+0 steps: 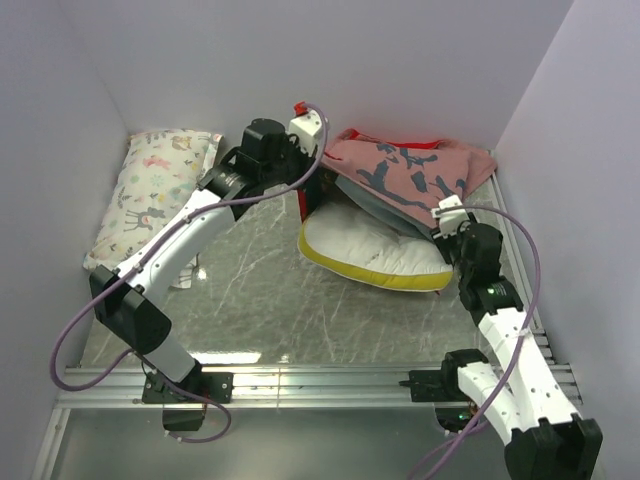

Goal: Put the pillow into the pillowcase

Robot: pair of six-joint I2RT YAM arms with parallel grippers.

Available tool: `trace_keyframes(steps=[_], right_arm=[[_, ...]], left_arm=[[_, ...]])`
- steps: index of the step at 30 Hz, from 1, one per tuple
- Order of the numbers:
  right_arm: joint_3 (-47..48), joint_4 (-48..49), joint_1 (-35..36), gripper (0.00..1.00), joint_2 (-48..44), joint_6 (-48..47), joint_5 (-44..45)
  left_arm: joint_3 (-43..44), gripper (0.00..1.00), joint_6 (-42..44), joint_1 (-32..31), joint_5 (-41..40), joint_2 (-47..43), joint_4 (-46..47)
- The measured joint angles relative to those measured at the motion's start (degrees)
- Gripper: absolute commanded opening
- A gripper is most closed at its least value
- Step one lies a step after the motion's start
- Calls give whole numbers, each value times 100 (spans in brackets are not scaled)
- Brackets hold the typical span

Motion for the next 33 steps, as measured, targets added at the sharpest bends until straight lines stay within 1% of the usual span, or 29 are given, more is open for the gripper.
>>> trace_keyframes(steps=[1,2,3,4,5,9,11,12,14,15,18,21,23,25,27,29,30,31,32,33], right_arm=[[-55,-52,-90,54,-122,-22,-46],[-94,-107,-199,48,-245,-48,-120],[-125,-144,-289,34,-380,-74,-197],[-164,-164,-363,5,-501,-111,-299],[-192,-199,-415,0,-588,-175,-404],[-15,-603,-520,0,-643,-177,-540],[483,-986,-542,0,-463,-81,-540],[887,-1185,-549,0,-280,-20,-551],[2133,-1659,-555,0,251,129,-612],[2946,-1862,-560,0,562,203,-660],[5246,-1993,-533,0,1331,328,-859],[7125,-2092,-516,0,1886,315,-1012],[7613,-2085,-511,0,1991,273,-1139],[7670,-2070,-503,0,1919,201,-1342],[7020,-1895,-498,0,1596,85,-1475],[6236,-2031,-492,0,1303,-83,-1493],[6164,-2275,-487,0,1305,-144,-1473],[6304,-2535,-485,0,1414,-186,-1434],[6636,-2776,-481,0,1622,-229,-1397],[7265,-3042,-470,0,2022,-262,-1346]], left_arm=[[26,0,-20,52,28,35,-61],[46,0,-61,131,94,68,-96],[46,0,-96,192,164,81,-127],[46,0,-118,238,225,90,-173],[46,0,-133,262,291,92,-201],[50,0,-160,280,520,92,-221],[192,0,-195,372,614,133,-407],[391,0,-238,452,669,195,-531],[1078,0,-313,669,776,435,-737],[1453,0,-337,785,811,551,-839],[2861,0,-398,1023,925,890,-890],[3727,0,-299,1025,986,866,-605],[3635,0,-186,1021,1051,474,-111],[2905,0,-52,1010,1093,-175,396],[2057,0,175,946,1071,-791,592],[1432,0,400,883,951,-1102,459],[1443,0,448,881,870,-1084,212],[1650,0,450,901,785,-863,-90],[1965,0,446,946,702,-579,-356],[2441,0,435,992,608,-229,-553]])
